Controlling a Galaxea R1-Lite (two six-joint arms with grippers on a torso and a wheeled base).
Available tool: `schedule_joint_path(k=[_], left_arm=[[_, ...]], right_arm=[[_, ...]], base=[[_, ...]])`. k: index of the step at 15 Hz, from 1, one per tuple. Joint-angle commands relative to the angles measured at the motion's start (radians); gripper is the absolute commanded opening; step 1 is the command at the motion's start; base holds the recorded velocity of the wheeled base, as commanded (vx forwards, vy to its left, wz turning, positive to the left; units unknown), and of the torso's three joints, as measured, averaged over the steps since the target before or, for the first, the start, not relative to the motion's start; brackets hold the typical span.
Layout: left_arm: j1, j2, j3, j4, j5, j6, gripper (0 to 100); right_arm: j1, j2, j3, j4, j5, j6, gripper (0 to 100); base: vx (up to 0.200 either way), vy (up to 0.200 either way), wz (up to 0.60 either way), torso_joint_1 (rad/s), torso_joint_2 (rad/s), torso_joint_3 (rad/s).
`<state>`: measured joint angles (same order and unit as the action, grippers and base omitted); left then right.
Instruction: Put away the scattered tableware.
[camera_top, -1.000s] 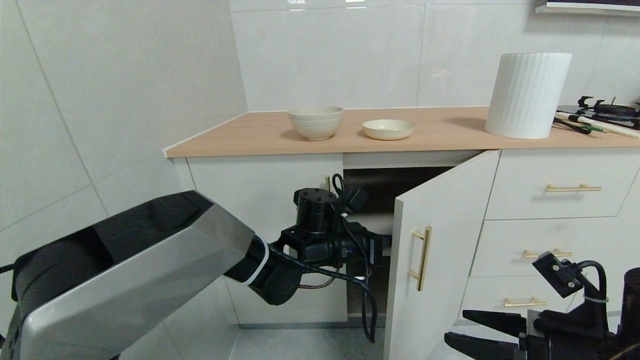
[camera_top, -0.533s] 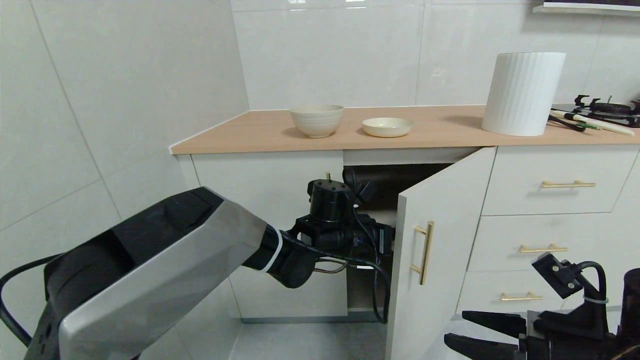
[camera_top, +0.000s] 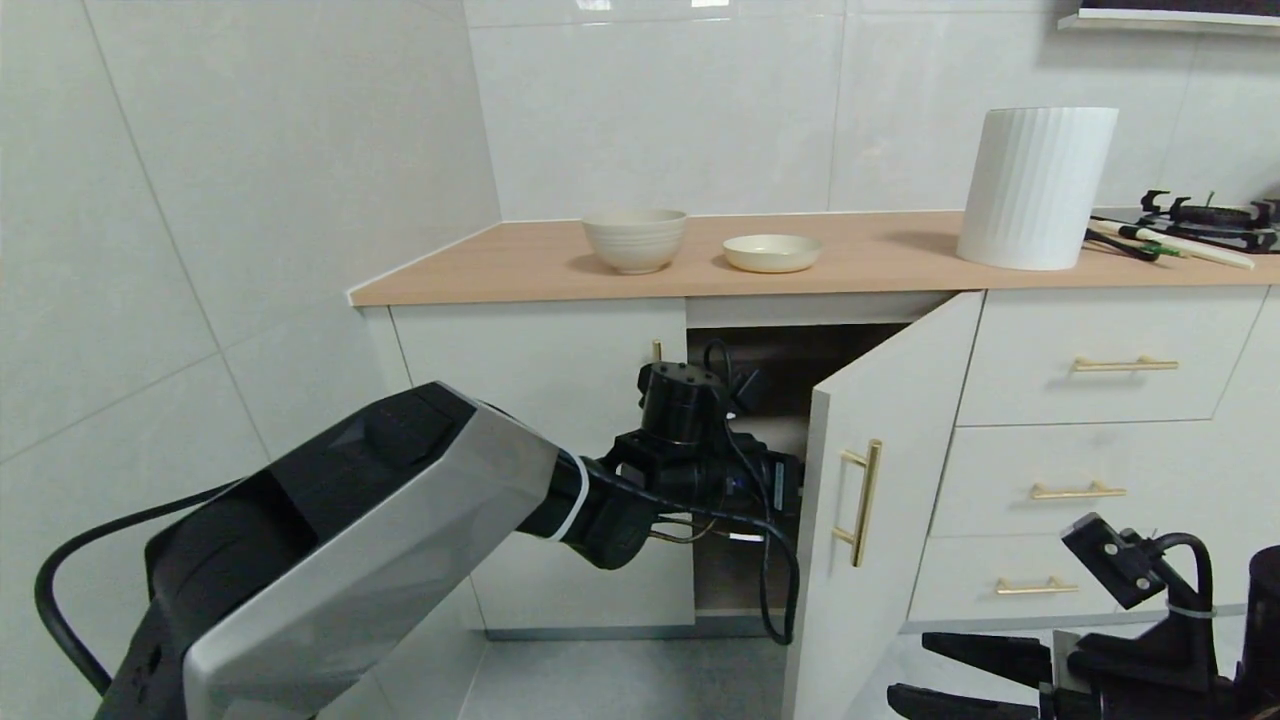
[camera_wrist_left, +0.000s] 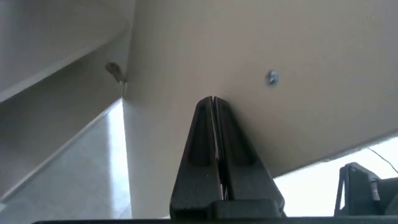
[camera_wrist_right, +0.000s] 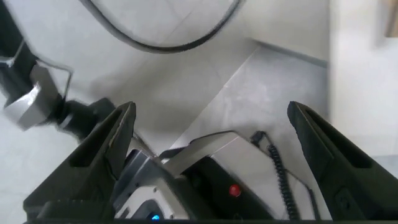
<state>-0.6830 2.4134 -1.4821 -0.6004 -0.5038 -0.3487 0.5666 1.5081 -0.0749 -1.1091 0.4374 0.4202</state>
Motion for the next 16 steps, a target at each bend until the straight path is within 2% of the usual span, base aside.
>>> schedule_joint_path(k=[1,3,4,5,7,9,11,12,14,16], left_arm=[[-0.064,-0.027,-0.084,0.074,-0.002,0.005,0],[-0.155,-0.066,-0.112,0.105,-0.002,0.010,0],[-0.231,-0.114,-0.089,0.108,-0.002,0.020,0],[-0.277,-0.152,-0.060,0.108,-0.001,0.037,0],[-0.283,-0.178,-0.035,0.116,0.013,0.042,0],[-0.194,-0.243,0.072,0.100,0.163,0.040,0],[-0.130,-0.339,0.217,0.068,0.215,0.042,0],[-0.082,-0.439,0.344,0.062,0.248,0.043,0],[-0.033,-0.600,0.516,0.067,0.330,0.050,0],[0.037,-0.813,0.657,0.113,0.358,0.080,0]], right_arm=[[0.042,-0.031,0.010,0.000,0.000,0.000,100],[0.096,-0.098,0.018,0.006,0.000,0.000,100],[0.134,-0.149,0.024,0.008,0.001,0.000,100],[0.164,-0.184,0.026,0.012,0.000,0.002,100],[0.176,-0.226,0.017,0.049,-0.003,0.002,100],[0.174,-0.239,-0.017,0.123,-0.006,0.002,100],[0.168,-0.215,-0.054,0.126,-0.013,0.003,100],[0.144,-0.174,-0.094,0.126,-0.029,0.002,100],[0.118,-0.100,-0.161,0.126,-0.034,-0.001,100],[0.088,-0.009,-0.284,0.127,-0.034,-0.003,100]], base=[[0.000,0.000,0.00,0.000,0.00,0.000],[0.000,0.000,0.00,0.000,0.00,0.000],[0.000,0.000,0.00,0.000,0.00,0.000],[0.000,0.000,0.00,0.000,0.00,0.000],[0.000,0.000,0.00,0.000,0.00,0.000],[0.000,0.000,0.00,0.000,0.00,0.000],[0.000,0.000,0.00,0.000,0.00,0.000],[0.000,0.000,0.00,0.000,0.00,0.000],[0.000,0.000,0.00,0.000,0.00,0.000],[0.000,0.000,0.00,0.000,0.00,0.000]])
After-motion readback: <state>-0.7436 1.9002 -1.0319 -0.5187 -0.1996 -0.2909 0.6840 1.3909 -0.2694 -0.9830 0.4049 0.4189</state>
